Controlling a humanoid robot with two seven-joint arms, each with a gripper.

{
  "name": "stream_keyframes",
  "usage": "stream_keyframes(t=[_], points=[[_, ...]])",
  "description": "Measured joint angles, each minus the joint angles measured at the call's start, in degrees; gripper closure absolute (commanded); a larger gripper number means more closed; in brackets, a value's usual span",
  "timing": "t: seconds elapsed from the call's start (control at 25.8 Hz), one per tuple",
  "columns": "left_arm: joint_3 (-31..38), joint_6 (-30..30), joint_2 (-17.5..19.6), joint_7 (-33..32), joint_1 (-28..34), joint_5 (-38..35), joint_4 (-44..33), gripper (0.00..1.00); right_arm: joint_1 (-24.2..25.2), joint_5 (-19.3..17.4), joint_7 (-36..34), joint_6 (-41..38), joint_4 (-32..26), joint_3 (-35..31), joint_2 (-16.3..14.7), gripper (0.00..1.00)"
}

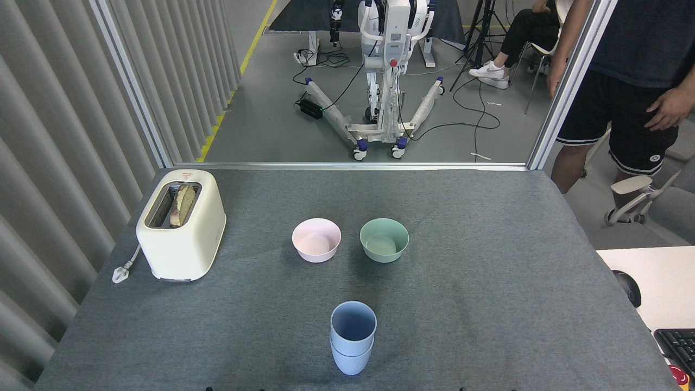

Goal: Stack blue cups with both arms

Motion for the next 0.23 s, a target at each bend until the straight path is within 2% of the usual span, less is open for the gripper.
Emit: stream_keyframes(t=[0.23], points=[[0.1, 0.0, 0.1, 0.0, -0.1, -0.1, 0.0, 0.00, 0.3, -0.2, -0.3, -0.1, 1.0, 0.1, -0.1, 0.00]])
